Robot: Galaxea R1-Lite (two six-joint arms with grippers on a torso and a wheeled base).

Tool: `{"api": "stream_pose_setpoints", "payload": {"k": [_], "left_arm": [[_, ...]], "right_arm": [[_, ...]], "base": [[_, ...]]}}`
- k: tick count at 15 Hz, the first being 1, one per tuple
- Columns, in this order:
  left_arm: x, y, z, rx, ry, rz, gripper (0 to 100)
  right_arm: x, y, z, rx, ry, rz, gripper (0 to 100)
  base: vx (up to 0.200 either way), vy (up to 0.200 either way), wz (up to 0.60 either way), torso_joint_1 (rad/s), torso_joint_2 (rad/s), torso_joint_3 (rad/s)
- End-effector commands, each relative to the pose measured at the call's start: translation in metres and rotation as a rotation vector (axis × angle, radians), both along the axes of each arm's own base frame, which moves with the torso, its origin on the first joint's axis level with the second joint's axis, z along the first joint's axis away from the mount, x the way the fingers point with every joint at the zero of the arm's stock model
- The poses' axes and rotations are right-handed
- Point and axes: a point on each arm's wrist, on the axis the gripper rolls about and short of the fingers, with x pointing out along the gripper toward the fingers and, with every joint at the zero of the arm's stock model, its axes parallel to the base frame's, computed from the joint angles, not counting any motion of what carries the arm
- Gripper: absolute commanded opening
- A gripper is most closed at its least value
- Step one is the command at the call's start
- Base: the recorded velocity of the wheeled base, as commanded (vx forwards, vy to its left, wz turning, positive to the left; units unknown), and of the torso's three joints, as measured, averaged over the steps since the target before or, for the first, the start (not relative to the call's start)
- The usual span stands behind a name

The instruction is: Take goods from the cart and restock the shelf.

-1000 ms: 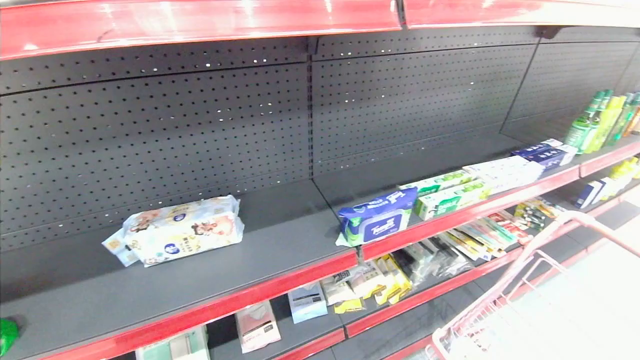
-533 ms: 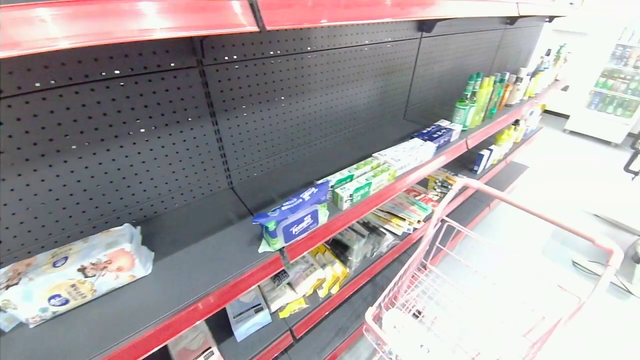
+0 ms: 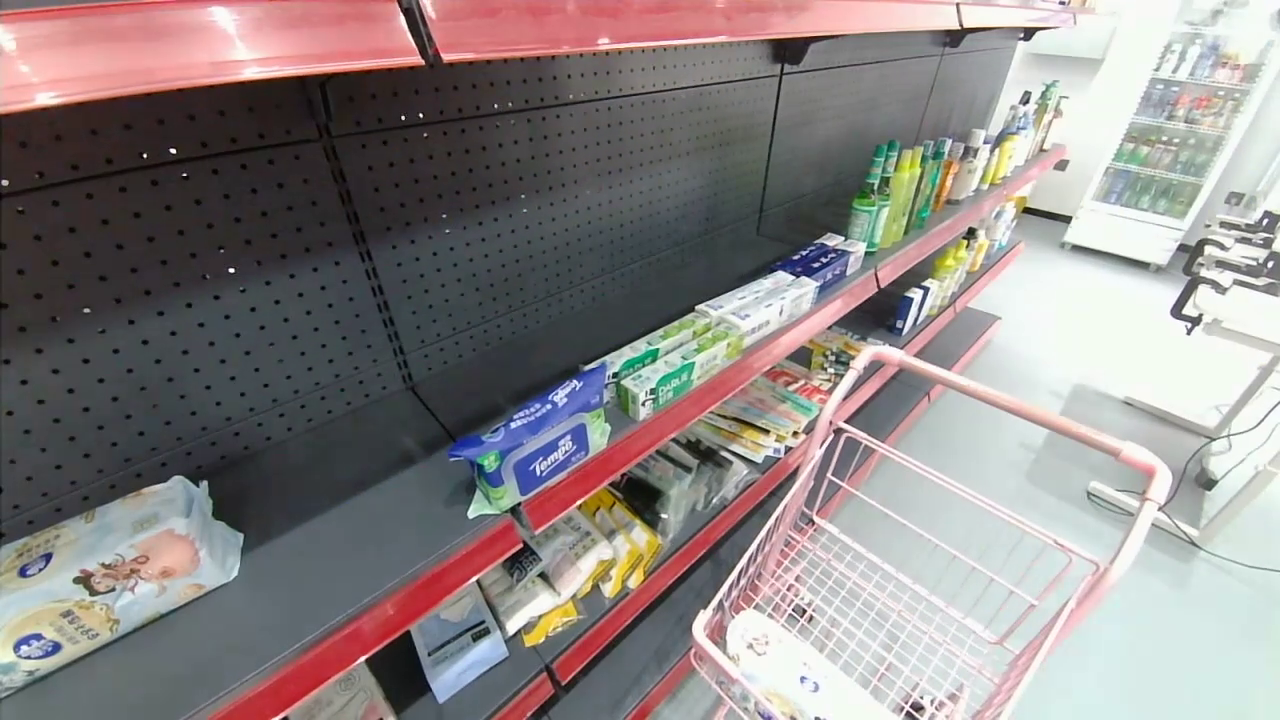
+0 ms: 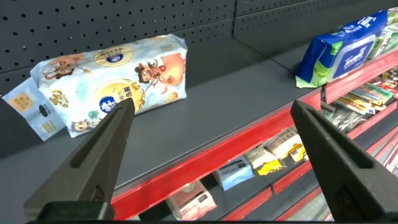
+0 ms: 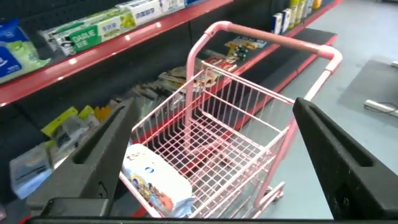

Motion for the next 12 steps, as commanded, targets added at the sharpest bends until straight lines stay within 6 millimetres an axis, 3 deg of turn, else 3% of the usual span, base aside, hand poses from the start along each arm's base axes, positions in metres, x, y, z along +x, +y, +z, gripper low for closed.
{"api": "stream_pose_setpoints", "payload": {"k": [1,3,4,5,6,7,9,10,11,12], "left_arm": [[0.0,0.0,0.0,0.0,0.001,0.001,100],[0.0,0.0,0.0,0.0,0.001,0.001,100],[0.0,0.0,0.0,0.0,0.001,0.001,100],[0.0,0.0,0.0,-0.002,0.001,0.001,100],[0.0,0.0,0.0,-0.002,0.001,0.001,100],[0.0,0.0,0.0,0.0,0.001,0.001,100],[0.0,0.0,0.0,0.0,0.001,0.001,100],[0.0,0.0,0.0,0.0,0.001,0.001,100],[0.0,0.0,0.0,0.0,0.001,0.002,100],[0.0,0.0,0.0,0.0,0.001,0.001,100]], "right_arm": [[0.0,0.0,0.001,-0.026,0.001,-0.018,100],[0.0,0.0,0.001,-0.058,0.0,-0.01,100],[-0.003,0.001,0.02,-0.078,-0.057,0.062,100],[-0.001,0.001,0.067,-0.058,-0.09,0.135,100],[0.037,0.003,0.169,0.205,-0.085,0.161,100],[0.09,0.006,0.223,0.273,-0.039,0.151,100],[0.148,0.01,0.212,0.095,0.12,0.145,100],[0.201,0.006,0.183,0.049,0.296,0.111,100],[0.246,0.011,0.134,0.042,0.523,0.127,100],[0.258,0.017,0.102,0.029,0.648,0.155,100]], "base": [[0.0,0.0,0.0,0.0,0.0,0.0],[0.0,0.0,0.0,0.0,0.0,0.0],[0.0,0.0,0.0,0.0,0.0,0.0],[0.0,0.0,0.0,0.0,0.0,0.0],[0.0,0.0,0.0,0.0,0.0,0.0],[0.0,0.0,0.0,0.0,0.0,0.0],[0.0,0.0,0.0,0.0,0.0,0.0],[0.0,0.0,0.0,0.0,0.0,0.0],[0.0,0.0,0.0,0.0,0.0,0.0],[0.0,0.0,0.0,0.0,0.0,0.0]]}}
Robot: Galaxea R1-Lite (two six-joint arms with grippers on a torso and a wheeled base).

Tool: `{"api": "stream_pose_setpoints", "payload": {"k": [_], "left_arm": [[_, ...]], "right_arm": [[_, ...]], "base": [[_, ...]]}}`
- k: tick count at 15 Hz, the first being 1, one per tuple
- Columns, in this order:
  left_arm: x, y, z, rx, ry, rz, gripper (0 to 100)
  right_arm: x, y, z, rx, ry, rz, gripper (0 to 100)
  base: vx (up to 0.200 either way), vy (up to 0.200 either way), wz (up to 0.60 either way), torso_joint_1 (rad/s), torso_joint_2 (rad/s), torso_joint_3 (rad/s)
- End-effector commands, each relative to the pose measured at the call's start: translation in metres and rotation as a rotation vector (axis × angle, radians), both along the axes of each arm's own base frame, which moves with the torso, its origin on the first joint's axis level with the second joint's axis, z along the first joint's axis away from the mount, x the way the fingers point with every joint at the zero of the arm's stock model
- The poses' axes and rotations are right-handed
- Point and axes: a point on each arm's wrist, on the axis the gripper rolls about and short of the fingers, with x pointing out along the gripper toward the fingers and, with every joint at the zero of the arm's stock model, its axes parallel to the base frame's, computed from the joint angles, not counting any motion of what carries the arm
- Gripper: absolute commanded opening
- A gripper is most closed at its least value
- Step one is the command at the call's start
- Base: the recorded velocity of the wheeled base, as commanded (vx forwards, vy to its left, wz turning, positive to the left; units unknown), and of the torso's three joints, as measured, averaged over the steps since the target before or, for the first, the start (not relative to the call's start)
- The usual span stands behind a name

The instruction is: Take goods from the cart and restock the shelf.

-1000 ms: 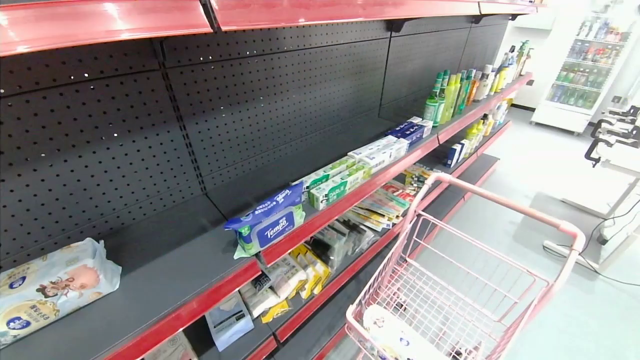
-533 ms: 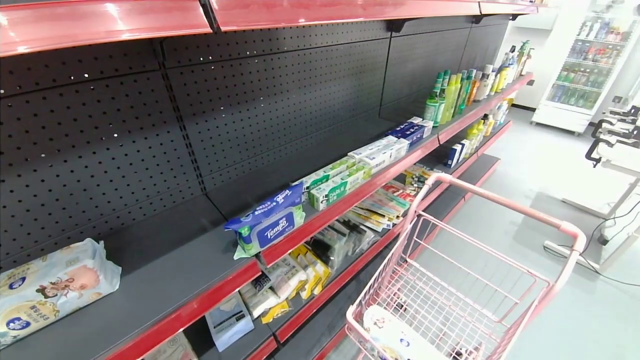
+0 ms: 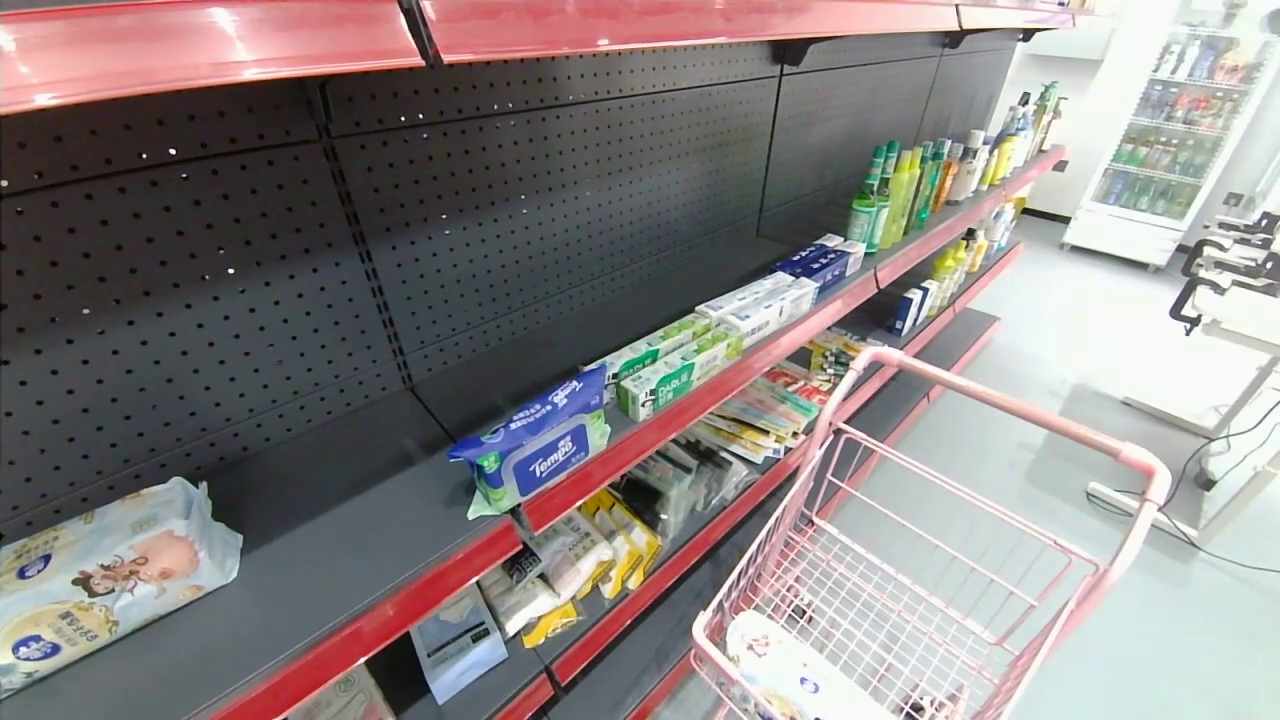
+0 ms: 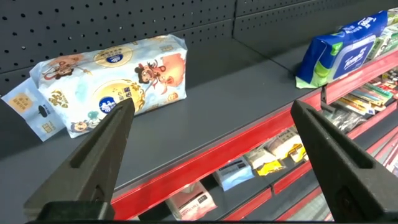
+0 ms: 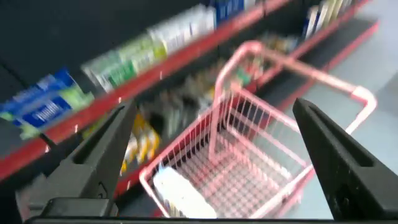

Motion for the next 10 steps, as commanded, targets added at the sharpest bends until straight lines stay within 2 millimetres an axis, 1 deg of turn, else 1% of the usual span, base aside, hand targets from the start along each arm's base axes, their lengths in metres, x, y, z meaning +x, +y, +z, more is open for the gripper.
{"api": "stream_pose_setpoints", "payload": {"k": [1,2,3,5,6,8,9,10], "left_arm": [[0.0,0.0,0.0,0.0,0.001,0.001,100],[0.0,0.0,0.0,0.0,0.001,0.002,100],[0.0,0.0,0.0,0.0,0.001,0.001,100],[0.0,0.0,0.0,0.0,0.001,0.002,100],[0.0,0.0,0.0,0.0,0.001,0.002,100],[0.0,0.0,0.0,0.0,0.001,0.001,100],[0.0,0.0,0.0,0.0,0.001,0.001,100],[0.0,0.0,0.0,0.0,0.001,0.001,100]], "right_arm": [[0.177,0.022,-0.088,-0.073,0.637,0.124,100],[0.185,0.024,-0.111,-0.127,0.719,0.162,100],[0.193,0.022,-0.123,-0.17,0.736,0.208,100],[0.198,0.022,-0.131,-0.183,0.741,0.228,100],[0.194,0.024,-0.149,-0.194,0.798,0.244,100],[0.191,0.026,-0.168,-0.243,0.822,0.291,100],[0.191,0.027,-0.173,-0.254,0.819,0.308,100],[0.194,0.032,-0.179,-0.284,0.82,0.361,100]], "base": [[0.0,0.0,0.0,0.0,0.0,0.0],[0.0,0.0,0.0,0.0,0.0,0.0],[0.0,0.0,0.0,0.0,0.0,0.0],[0.0,0.0,0.0,0.0,0.0,0.0],[0.0,0.0,0.0,0.0,0.0,0.0],[0.0,0.0,-0.6,-0.002,0.01,0.005],[0.0,0.0,-0.6,-0.017,0.01,0.007],[0.0,0.0,0.0,0.0,0.0,0.0]]}}
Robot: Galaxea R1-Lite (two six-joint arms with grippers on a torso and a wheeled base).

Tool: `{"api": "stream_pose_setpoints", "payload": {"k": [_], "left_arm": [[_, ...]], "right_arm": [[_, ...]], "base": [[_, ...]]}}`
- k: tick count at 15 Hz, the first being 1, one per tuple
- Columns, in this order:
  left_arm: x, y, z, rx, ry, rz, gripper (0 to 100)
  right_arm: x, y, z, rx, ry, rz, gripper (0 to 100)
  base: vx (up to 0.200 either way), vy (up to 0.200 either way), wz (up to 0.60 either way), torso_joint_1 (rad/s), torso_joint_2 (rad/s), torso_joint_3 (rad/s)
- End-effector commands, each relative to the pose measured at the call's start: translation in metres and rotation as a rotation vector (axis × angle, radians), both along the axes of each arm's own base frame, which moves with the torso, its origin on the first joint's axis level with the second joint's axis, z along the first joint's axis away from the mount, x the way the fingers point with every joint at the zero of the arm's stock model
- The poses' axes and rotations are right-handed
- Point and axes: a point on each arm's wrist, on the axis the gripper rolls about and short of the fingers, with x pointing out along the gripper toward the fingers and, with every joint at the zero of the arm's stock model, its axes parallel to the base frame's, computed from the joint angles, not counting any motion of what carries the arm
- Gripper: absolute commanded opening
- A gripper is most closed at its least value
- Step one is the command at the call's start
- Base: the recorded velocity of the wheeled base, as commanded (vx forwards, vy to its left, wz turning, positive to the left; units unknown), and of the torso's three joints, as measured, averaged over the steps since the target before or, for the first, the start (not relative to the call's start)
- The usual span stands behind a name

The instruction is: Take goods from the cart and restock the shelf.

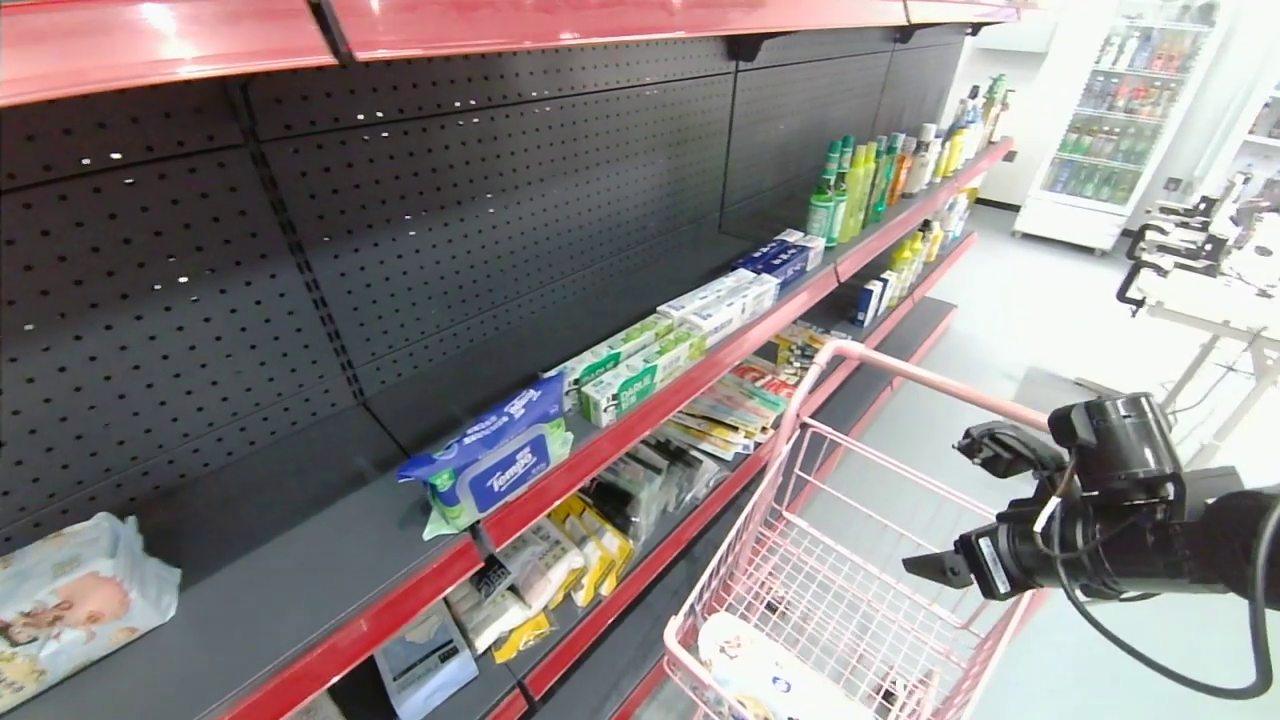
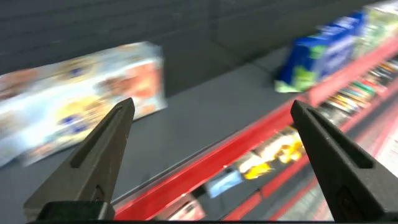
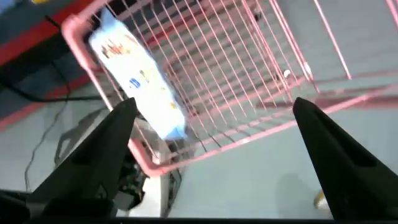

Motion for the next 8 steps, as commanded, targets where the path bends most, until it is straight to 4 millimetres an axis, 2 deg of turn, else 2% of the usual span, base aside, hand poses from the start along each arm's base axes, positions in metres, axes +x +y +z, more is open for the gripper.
{"api": "stream_pose_setpoints", "payload": {"k": [1,5,8], "left_arm": [[0.0,0.0,0.0,0.0,0.0,0.001,100],[0.0,0.0,0.0,0.0,0.0,0.003,100],[0.0,0.0,0.0,0.0,0.0,0.001,100]], "right_arm": [[0.005,0.008,-0.027,-0.007,0.095,0.07,100],[0.011,0.034,-0.05,-0.014,0.163,0.181,100],[0.015,0.047,-0.067,-0.018,0.178,0.223,100]], "base": [[0.0,0.0,0.0,0.0,0.0,0.0],[0.0,0.0,0.0,-0.019,0.02,0.021],[0.0,0.0,0.0,-0.064,0.17,0.093]]}}
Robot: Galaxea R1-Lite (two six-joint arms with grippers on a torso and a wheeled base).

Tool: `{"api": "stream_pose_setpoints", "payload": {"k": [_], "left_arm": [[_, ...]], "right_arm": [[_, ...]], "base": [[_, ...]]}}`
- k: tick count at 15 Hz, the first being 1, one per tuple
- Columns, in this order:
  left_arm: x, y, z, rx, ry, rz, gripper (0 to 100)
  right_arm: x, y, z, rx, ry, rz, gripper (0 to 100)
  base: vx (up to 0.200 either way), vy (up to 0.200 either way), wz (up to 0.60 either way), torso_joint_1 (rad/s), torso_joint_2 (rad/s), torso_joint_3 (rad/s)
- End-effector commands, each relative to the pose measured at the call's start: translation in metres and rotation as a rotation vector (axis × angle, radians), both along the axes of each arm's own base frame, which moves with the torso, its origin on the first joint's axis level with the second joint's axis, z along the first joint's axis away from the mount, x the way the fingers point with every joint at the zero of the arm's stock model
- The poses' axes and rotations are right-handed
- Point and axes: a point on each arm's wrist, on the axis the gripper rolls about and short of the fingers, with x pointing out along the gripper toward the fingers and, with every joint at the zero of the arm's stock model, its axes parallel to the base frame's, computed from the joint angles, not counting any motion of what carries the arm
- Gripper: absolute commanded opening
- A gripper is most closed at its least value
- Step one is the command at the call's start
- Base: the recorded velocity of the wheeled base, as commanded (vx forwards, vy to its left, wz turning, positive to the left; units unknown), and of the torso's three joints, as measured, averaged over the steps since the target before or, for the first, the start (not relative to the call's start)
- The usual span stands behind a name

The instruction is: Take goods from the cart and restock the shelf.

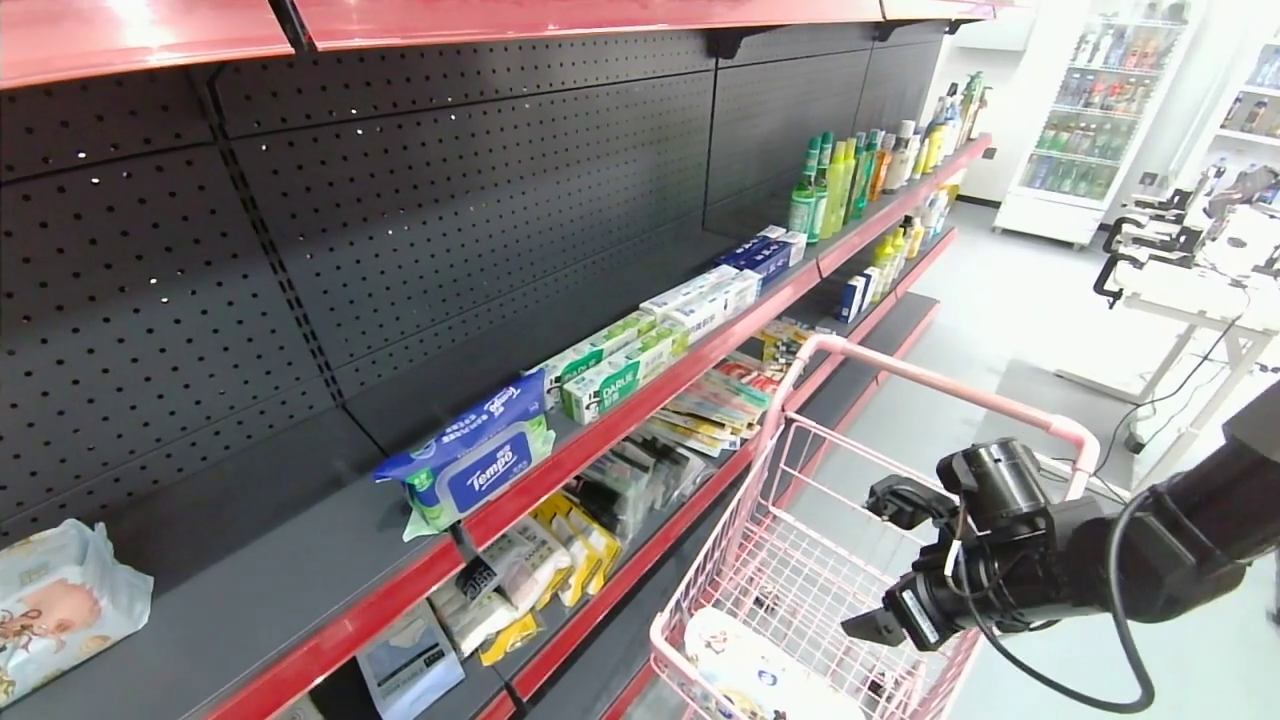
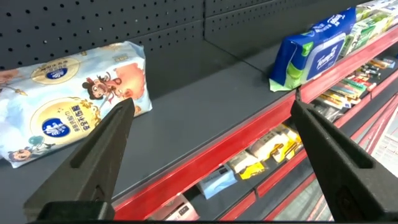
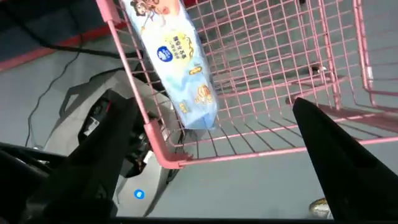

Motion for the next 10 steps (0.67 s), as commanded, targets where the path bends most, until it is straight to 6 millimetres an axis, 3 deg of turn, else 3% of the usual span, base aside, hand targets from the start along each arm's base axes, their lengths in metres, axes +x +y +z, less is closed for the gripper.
{"api": "stream_pose_setpoints", "payload": {"k": [1,5,10], "left_arm": [[0.0,0.0,0.0,0.0,0.001,0.001,100],[0.0,0.0,0.0,0.0,0.001,0.001,100],[0.0,0.0,0.0,0.0,0.001,0.002,100]], "right_arm": [[0.003,0.009,-0.021,-0.011,0.04,0.032,100],[0.003,0.02,-0.047,-0.003,0.072,0.168,100],[0.001,0.02,-0.06,-0.022,0.108,0.194,100]], "base": [[0.0,0.0,0.0,-0.085,0.18,0.095],[0.0,0.0,0.0,-0.089,0.2,0.106],[0.0,0.0,0.0,-0.104,0.22,0.122]]}}
